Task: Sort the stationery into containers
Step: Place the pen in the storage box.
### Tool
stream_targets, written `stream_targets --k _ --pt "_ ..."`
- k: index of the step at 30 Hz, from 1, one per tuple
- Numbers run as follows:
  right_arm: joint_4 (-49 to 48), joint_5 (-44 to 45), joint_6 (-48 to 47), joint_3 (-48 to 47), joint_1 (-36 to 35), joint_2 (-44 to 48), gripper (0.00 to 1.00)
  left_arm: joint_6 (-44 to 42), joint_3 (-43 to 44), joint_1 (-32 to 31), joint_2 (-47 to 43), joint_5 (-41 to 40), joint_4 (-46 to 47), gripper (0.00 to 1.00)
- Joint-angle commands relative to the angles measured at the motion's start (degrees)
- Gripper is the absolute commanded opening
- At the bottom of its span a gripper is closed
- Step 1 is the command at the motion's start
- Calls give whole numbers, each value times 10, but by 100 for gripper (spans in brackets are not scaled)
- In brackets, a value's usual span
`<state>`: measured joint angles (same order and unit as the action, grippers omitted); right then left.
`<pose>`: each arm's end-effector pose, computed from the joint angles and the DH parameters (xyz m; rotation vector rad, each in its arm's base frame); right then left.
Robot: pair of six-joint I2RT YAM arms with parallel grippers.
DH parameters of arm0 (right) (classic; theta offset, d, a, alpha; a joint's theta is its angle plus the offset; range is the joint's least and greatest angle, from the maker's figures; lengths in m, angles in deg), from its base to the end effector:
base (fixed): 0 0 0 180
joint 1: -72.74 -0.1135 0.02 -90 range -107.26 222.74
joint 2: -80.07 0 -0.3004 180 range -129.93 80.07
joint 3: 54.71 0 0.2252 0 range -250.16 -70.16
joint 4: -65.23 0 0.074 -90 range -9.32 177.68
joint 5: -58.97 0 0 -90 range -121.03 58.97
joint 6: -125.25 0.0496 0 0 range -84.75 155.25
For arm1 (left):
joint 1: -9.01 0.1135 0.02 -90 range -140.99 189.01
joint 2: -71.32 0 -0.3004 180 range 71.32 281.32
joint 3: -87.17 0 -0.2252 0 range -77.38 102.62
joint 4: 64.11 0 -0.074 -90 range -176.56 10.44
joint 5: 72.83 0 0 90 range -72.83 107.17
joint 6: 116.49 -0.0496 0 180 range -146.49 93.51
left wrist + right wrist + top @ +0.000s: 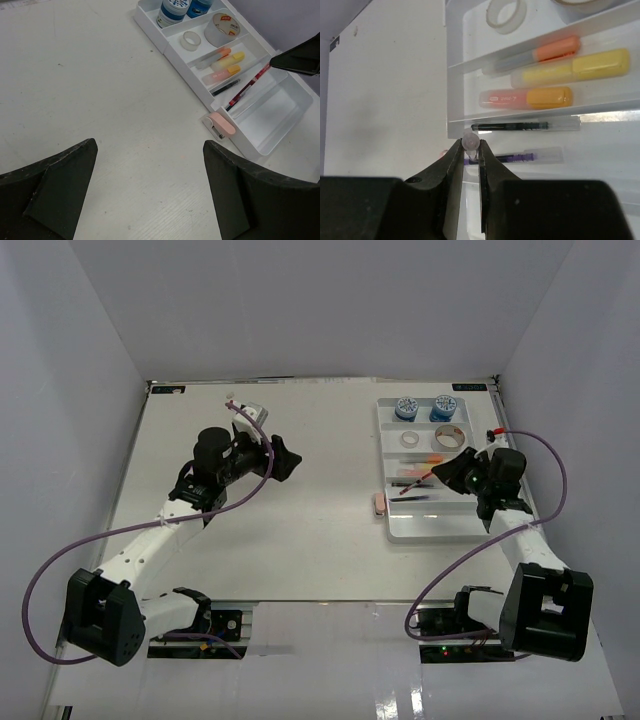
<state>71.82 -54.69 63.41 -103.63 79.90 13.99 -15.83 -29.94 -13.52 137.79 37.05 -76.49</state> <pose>0.2234 -0.0080 0.2736 0.3440 1.9758 0.6455 0.2160 -0.1079 0.3417 0.4411 1.8425 -0.7200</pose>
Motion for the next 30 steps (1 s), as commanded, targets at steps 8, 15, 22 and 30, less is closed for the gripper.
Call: stream_targets --k 8,15,22,30 --pt "-66 77 49 56 5 -32 19 9 16 -2 1 -12 -5 98" --pt "-6 140 20 54 5 -12 77 10 17 -2 2 -13 -8 98" --pt "76 172 -59 13 -7 46 90 9 20 -2 -3 -20 -12 98" --pt "174 298 -147 -69 -220 59 92 7 23 -2 -4 -55 -25 98"
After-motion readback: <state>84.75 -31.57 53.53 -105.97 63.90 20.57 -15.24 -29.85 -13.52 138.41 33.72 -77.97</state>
